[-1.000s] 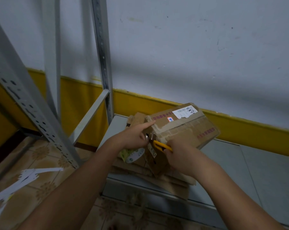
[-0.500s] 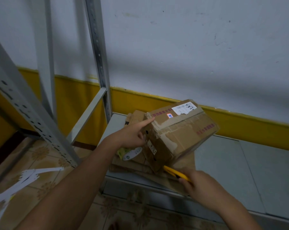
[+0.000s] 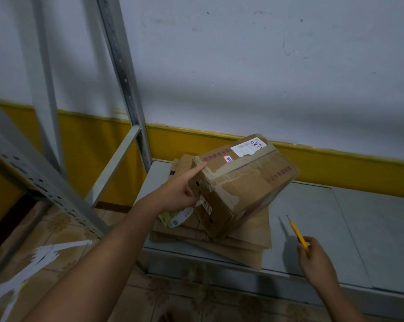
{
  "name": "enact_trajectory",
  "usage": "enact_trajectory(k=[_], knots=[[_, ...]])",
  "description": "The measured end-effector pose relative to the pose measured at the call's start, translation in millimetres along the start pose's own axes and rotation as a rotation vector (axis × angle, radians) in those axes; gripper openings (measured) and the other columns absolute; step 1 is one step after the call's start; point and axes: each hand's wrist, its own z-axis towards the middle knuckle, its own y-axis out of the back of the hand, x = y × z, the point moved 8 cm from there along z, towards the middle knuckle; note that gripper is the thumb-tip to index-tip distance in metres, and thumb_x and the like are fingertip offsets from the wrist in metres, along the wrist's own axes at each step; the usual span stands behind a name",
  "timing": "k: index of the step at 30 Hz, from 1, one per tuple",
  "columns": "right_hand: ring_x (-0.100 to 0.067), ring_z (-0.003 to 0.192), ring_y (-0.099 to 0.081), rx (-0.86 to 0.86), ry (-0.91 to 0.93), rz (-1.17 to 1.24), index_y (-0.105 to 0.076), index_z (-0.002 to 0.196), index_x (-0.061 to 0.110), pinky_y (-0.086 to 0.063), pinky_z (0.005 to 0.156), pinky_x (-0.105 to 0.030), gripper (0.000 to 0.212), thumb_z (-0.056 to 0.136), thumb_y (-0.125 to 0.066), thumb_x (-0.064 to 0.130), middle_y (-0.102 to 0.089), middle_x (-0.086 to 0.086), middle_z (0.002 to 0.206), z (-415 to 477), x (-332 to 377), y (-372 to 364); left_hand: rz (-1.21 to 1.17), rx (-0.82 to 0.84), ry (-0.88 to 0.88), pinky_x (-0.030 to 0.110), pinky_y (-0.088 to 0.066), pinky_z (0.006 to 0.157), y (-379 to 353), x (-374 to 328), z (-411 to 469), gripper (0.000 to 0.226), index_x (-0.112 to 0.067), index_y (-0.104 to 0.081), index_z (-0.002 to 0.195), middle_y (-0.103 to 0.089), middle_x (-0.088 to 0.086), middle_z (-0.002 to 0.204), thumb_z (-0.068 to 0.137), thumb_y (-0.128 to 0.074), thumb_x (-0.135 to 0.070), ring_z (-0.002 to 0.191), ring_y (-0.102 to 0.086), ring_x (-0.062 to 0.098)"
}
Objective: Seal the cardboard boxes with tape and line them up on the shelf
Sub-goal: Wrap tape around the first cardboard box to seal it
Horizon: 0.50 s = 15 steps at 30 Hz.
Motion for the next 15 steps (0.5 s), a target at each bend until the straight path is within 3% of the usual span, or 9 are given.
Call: enact_trajectory(k=[4,7,15], knots=[[-0.038,0.077,-0.055,0.031,-0.051,-0.033,-0.052,0.137,-0.002,-0.049,0.070,-0.044,0.039,0.099,-0.059,0.008,-0.052,-0.021,0.104,29.5,-18.3,-35.1,0.030,-0.017,0.005,0.033,-0.064,0.075,-1.4,0.0,0.8,0.114,-0.061,-0.008,0.161,-0.068,-0.007,0.129,0.090,-0.082,-0.012,0.086,-0.075,0.010],[-0.052,0.098,-0.058,0.028,-0.074,-0.060,-0.046,0.143,-0.008,-0.050,0.085,-0.057,0.053,0.093,-0.063,-0.001,-0.053,-0.035,0.113,33.4,-20.8,-50.5,0.063,-0.032,0.003,0.042,-0.065,0.079,-1.3,2.3,0.8,0.114,-0.064,-0.007,0.159,-0.070,-0.005,0.125,0.090,-0.081,-0.012,0.085,-0.075,0.010],[-0.049,0.090,-0.059,0.041,-0.119,-0.149,-0.057,0.132,-0.009,-0.050,0.082,-0.052,0.041,0.091,-0.060,-0.009,-0.060,-0.033,0.101,42.3,-51.0,-74.1,0.042,-0.041,-0.007,0.042,-0.065,0.080,-1.0,7.6,1.2,0.114,-0.065,-0.007,0.159,-0.074,0.001,0.118,0.090,-0.080,-0.008,0.084,-0.075,0.011]])
